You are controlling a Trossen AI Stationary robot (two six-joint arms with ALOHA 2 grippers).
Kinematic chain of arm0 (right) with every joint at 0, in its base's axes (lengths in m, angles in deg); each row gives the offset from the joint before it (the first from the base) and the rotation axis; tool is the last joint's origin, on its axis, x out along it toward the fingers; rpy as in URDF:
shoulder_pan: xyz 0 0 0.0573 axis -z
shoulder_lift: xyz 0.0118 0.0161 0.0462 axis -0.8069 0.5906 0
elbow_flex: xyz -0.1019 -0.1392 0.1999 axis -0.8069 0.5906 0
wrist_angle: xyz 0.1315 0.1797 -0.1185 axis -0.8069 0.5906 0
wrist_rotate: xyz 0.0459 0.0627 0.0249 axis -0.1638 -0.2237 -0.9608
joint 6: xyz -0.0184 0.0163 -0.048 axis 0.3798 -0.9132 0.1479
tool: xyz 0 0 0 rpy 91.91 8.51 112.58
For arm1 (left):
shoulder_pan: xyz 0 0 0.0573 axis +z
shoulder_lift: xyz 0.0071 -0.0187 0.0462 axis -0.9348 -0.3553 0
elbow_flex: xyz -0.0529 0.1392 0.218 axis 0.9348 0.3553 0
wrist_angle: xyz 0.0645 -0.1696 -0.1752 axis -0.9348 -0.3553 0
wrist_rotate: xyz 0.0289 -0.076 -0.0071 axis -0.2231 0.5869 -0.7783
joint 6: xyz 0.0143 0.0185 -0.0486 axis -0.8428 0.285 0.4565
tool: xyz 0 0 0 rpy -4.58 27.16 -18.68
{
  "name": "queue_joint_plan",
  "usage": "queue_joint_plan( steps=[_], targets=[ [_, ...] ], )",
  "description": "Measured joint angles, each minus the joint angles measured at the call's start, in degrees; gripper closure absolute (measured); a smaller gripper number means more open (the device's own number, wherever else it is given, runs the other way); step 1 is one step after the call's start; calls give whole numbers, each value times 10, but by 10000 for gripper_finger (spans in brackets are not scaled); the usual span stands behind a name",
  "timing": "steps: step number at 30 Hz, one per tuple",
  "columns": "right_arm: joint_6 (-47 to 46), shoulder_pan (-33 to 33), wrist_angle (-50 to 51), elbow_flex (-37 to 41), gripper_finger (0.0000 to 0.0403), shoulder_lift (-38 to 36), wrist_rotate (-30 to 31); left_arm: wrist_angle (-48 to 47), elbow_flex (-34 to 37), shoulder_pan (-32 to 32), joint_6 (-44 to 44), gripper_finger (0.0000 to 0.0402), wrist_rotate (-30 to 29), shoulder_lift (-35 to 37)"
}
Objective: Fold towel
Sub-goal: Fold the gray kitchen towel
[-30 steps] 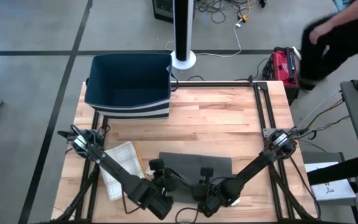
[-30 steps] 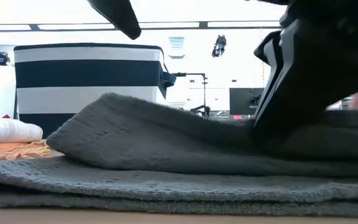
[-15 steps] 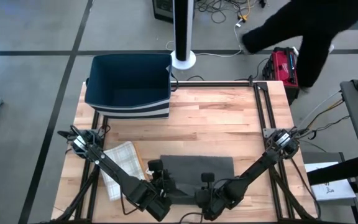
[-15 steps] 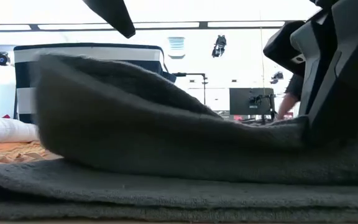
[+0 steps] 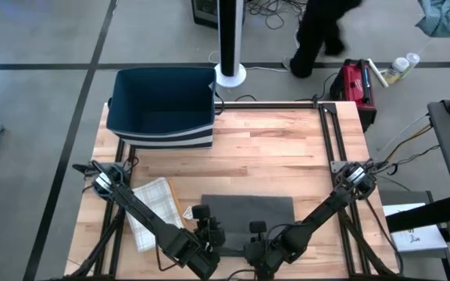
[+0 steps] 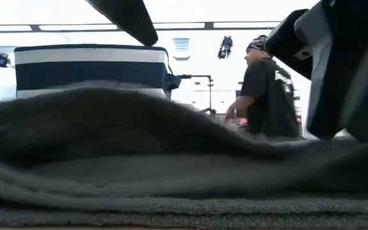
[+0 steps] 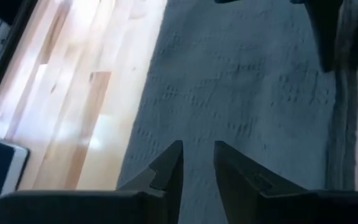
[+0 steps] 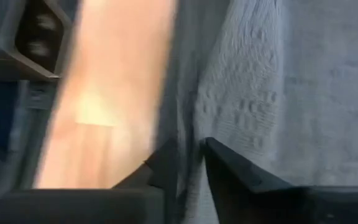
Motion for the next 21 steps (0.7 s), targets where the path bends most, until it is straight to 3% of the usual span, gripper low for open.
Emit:
queue_joint_plan(
  steps=[7,11,21],
  targets=[
    [12,-8,-15,0,263,-3,-26,103,60,0,-30,308,11,-6],
    [2,-8,0,0,239,-5,-25,179,109,0,-60,301,67,-6],
    [-63,-19,104,0,228,-26,-25,207,174,-5,-80,296,188,-6]
  ],
)
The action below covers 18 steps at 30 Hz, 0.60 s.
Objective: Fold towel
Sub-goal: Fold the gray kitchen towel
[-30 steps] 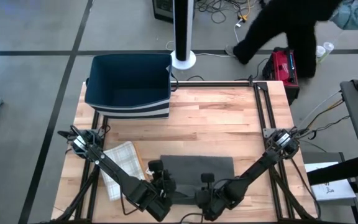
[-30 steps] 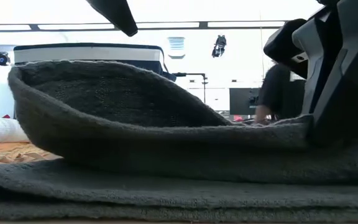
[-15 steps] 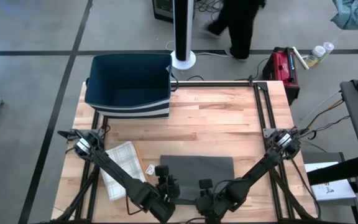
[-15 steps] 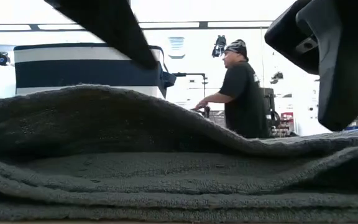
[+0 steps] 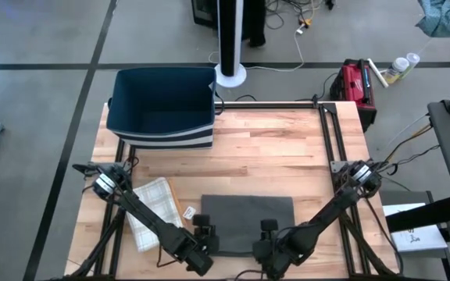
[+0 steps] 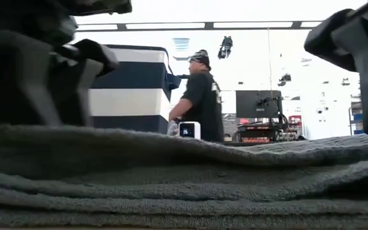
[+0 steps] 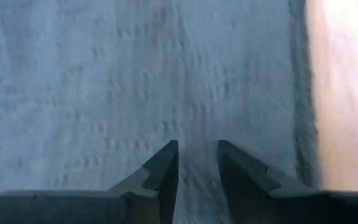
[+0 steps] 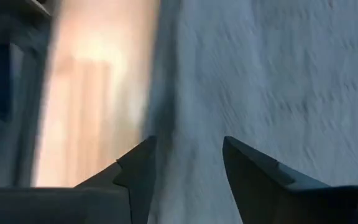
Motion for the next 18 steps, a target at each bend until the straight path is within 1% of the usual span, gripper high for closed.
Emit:
queue_joint_plan(
  steps=[4,9,12,16,18],
  targets=[
    [-34,-7,50,4,234,0,6,2,14,-11,13,303,22,1],
    [-39,-14,41,8,235,21,10,58,55,-23,23,312,-7,7],
    [-39,-14,39,8,232,30,10,100,73,-22,24,315,-14,9],
    [-23,-14,50,9,227,32,14,104,73,-22,18,314,-17,10],
    [-9,-14,75,9,227,30,34,103,71,-22,14,311,-16,12]
  ],
)
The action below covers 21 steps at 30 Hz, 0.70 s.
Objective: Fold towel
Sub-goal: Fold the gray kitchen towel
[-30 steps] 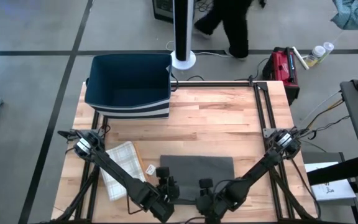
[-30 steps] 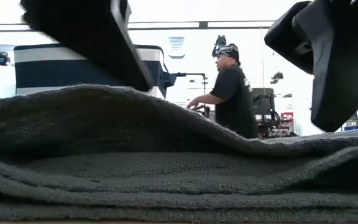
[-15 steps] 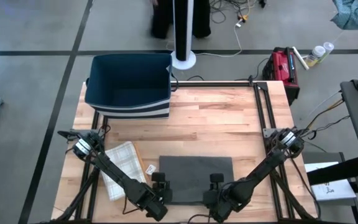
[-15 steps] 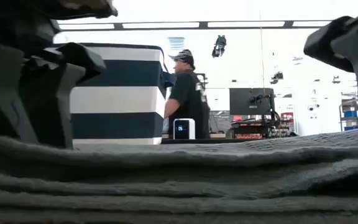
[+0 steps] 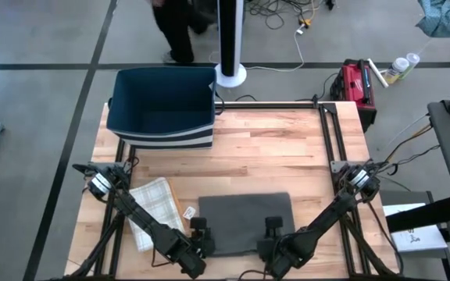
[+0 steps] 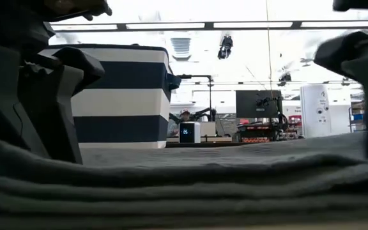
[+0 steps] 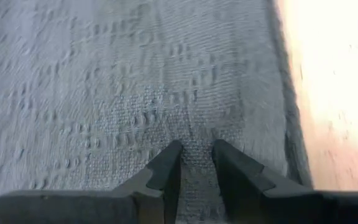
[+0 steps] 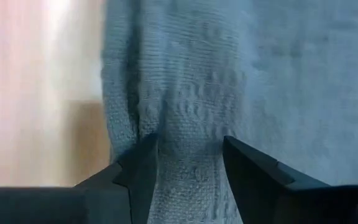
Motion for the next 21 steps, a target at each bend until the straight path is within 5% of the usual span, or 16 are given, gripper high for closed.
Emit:
queue_joint_plan(
  steps=[5,10,21],
  targets=[
    [6,5,106,2,229,-4,93,2,-13,2,1,306,-24,0],
    [-4,7,119,1,225,-20,90,19,-37,20,-7,312,-79,0],
    [-2,-13,67,1,231,-41,123,56,-44,61,-63,318,-83,1]
  ],
)
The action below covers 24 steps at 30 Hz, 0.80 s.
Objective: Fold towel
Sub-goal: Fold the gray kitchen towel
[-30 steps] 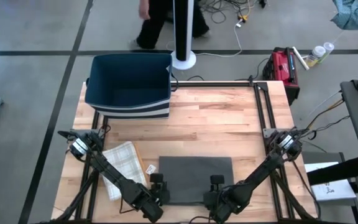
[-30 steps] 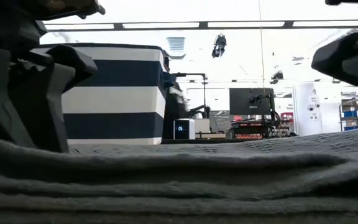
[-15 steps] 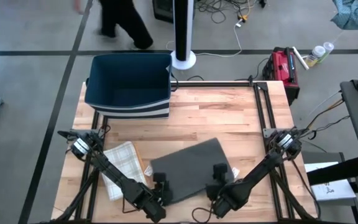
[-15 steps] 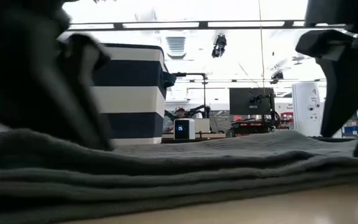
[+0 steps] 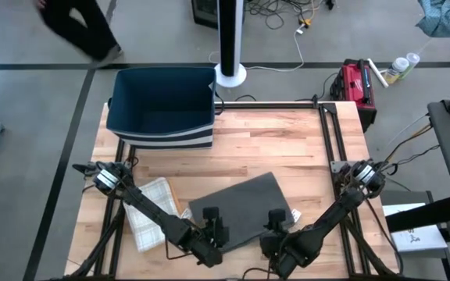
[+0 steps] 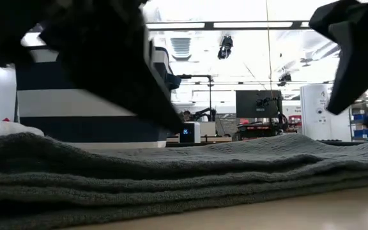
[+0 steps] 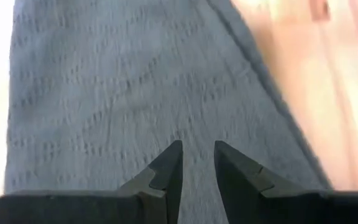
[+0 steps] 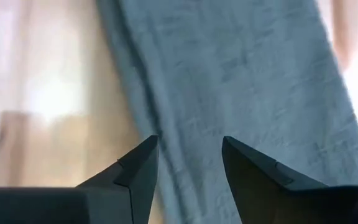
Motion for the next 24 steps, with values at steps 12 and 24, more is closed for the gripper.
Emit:
queue_joint_plan(
  steps=[12,24],
  targets=[
    [64,26,-149,37,238,4,1,146,101,-1,1,297,47,1],
    [82,32,-209,70,257,14,2,180,121,1,2,298,42,1]
  ],
)
